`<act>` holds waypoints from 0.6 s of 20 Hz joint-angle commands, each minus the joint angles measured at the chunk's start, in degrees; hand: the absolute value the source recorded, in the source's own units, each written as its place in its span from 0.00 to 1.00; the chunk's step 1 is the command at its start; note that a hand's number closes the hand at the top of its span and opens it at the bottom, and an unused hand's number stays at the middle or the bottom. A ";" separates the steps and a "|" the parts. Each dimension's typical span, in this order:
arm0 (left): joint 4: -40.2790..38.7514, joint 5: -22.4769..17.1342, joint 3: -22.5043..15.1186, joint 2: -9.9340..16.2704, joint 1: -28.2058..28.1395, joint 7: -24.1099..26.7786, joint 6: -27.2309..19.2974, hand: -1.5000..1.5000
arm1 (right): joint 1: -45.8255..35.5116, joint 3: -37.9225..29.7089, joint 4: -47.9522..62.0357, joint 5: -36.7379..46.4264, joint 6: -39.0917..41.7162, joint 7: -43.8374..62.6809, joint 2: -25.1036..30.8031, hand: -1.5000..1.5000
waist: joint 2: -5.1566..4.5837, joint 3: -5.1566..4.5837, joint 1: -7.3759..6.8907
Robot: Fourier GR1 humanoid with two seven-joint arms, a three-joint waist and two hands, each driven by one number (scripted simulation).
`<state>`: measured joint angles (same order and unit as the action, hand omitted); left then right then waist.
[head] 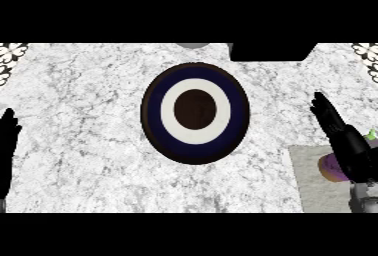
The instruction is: Pick the eggplant from the placemat and place it in the plate
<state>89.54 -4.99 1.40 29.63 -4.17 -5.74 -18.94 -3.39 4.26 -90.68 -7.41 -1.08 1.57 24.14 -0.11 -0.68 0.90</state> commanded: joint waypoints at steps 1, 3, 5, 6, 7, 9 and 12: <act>-3.46 -1.43 -1.31 -2.95 1.99 4.15 3.05 0.50 | -3.75 -3.98 7.35 -4.42 0.97 6.29 -0.35 1.00 | -0.15 0.64 -1.02; 0.14 -2.27 -3.20 -3.47 3.89 3.28 3.97 0.50 | -4.34 -8.10 13.08 -12.24 0.74 15.30 -1.63 1.00 | -0.84 0.65 -1.17; 1.25 -3.00 -5.87 -4.74 3.19 4.96 6.54 0.50 | -5.26 -10.95 17.81 -16.78 -1.72 23.39 -3.10 1.00 | -1.75 0.57 -2.07; 1.46 -3.04 -6.69 -5.52 4.88 5.40 6.79 0.50 | -5.90 -11.78 19.36 -18.59 -2.39 26.72 -3.54 1.00 | -2.40 0.55 -1.44; 1.60 -3.32 -7.57 -5.62 4.91 4.37 7.56 0.50 | -3.61 2.04 15.43 4.14 7.23 21.52 14.26 1.00 | -3.45 -1.00 -4.04; -0.70 -4.84 -9.33 -7.68 4.03 6.64 10.19 0.50 | -8.14 -9.98 24.14 -1.43 -8.19 29.82 8.66 0.00 | -2.06 0.27 -2.67; -4.71 -6.18 -8.50 -8.04 5.19 9.07 12.72 0.50 | -12.51 -12.55 28.77 -2.24 -11.39 31.57 7.29 0.00 | -0.84 0.59 -1.96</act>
<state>88.25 -9.57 -6.36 22.93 0.14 0.54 -9.45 -12.69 -5.05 -69.62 -10.61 -7.51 29.08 30.86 -1.13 -1.27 -1.48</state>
